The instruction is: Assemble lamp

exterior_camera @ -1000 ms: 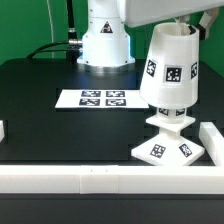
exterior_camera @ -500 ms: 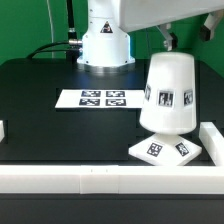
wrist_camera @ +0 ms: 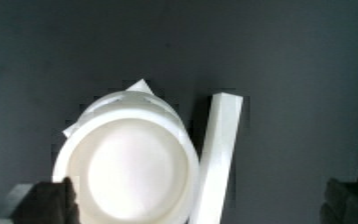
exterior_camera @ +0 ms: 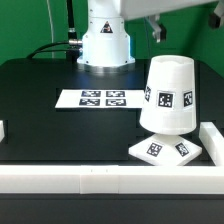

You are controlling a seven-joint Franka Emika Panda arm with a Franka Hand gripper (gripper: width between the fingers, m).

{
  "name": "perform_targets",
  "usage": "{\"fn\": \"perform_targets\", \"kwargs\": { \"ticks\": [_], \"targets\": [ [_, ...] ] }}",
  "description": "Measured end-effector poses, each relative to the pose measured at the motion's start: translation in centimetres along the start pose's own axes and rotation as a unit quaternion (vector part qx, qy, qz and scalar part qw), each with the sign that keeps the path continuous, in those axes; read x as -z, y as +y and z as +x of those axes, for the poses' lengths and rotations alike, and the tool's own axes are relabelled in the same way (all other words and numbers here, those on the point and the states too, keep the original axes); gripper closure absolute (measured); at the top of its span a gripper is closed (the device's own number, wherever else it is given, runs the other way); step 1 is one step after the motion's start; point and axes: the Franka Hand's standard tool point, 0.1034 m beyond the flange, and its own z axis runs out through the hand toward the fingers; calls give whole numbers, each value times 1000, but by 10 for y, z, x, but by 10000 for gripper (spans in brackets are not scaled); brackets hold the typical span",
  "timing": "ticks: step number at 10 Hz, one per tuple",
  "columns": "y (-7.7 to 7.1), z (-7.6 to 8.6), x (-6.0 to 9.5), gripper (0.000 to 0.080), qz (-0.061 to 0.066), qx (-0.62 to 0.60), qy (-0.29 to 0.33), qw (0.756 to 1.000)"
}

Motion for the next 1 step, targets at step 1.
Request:
{"fn": "perform_targets", "kwargs": {
  "ticks": [1],
  "targets": [
    [-5,0,4,102,-13,4,-8,1000]
  ]
}}
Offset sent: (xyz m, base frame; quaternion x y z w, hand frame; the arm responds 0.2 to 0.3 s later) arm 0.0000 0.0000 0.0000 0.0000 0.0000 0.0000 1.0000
